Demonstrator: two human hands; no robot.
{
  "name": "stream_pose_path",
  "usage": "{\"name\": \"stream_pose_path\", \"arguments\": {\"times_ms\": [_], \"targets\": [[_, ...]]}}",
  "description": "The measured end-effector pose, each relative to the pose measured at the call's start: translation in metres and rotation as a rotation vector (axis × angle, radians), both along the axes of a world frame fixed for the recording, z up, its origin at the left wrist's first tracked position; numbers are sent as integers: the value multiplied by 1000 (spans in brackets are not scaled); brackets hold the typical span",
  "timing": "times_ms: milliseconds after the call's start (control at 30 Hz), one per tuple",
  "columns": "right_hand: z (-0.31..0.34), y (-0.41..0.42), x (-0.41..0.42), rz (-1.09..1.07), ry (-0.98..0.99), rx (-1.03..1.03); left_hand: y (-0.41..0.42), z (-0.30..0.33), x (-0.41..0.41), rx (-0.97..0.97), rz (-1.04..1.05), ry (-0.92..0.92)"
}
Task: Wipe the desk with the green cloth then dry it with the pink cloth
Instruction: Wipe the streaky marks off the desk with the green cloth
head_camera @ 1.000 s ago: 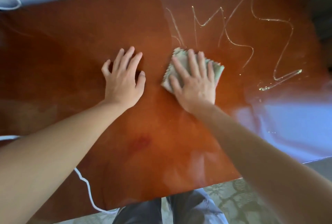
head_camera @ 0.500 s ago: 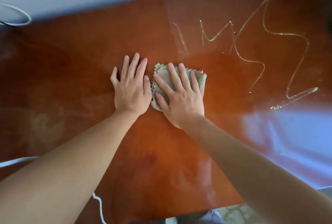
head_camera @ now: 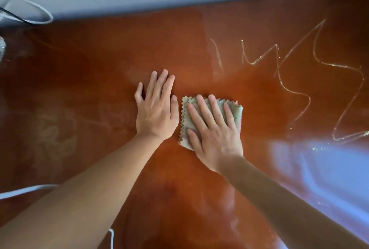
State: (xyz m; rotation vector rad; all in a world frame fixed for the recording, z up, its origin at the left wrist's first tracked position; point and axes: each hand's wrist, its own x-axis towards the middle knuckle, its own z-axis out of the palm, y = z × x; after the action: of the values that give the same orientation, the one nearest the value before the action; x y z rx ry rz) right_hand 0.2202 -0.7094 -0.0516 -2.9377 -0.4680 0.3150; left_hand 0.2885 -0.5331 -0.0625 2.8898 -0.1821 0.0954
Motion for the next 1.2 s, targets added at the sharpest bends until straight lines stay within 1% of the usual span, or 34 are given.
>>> {"name": "stream_pose_path", "arguments": {"times_ms": [67, 133, 267, 333, 400, 500, 567, 633, 700, 733, 867, 967, 1033, 1133, 1200], "targets": [[-1, 2, 15, 30, 6, 0, -1, 0, 0, -7, 1, -7], [-1, 4, 52, 54, 8, -34, 0, 0, 0, -30, 12, -6], [-1, 18, 152, -51, -17, -57, 0, -1, -1, -74, 31, -24], [1, 22, 179, -81, -12, -49, 1, -2, -1, -60, 26, -39], [0, 22, 170, -90, -17, -37, 1, -1, 0, -55, 23, -39], [1, 14, 107, -103, -27, -43, 2, -1, -1, -47, 16, -30], [1, 8, 65, -77, 10, -48, 3, 0, -1, -33, 7, -22], [1, 1, 49, -28, 34, -58, 3, 0, -1, -29, -2, -24], [1, -10, 65, -18, 35, -82, 2, 0, 0, -31, -5, -25], [0, -17, 80, -57, 30, -83, 2, -1, 0, -29, -3, -22], [0, -53, 143, -323, 30, -65, 2, -4, 0, -14, -12, -17], [1, -41, 150, -413, 38, -69, 2, -5, 1, -7, -7, -11], [3, -16, 131, -363, 25, -74, 2, -4, 0, -16, -4, 0], [3, 17, 80, -179, 20, -81, 3, -3, -1, -27, -10, 23], [3, 22, 58, -85, 40, -92, 3, -3, -1, -22, -16, 41]]}}
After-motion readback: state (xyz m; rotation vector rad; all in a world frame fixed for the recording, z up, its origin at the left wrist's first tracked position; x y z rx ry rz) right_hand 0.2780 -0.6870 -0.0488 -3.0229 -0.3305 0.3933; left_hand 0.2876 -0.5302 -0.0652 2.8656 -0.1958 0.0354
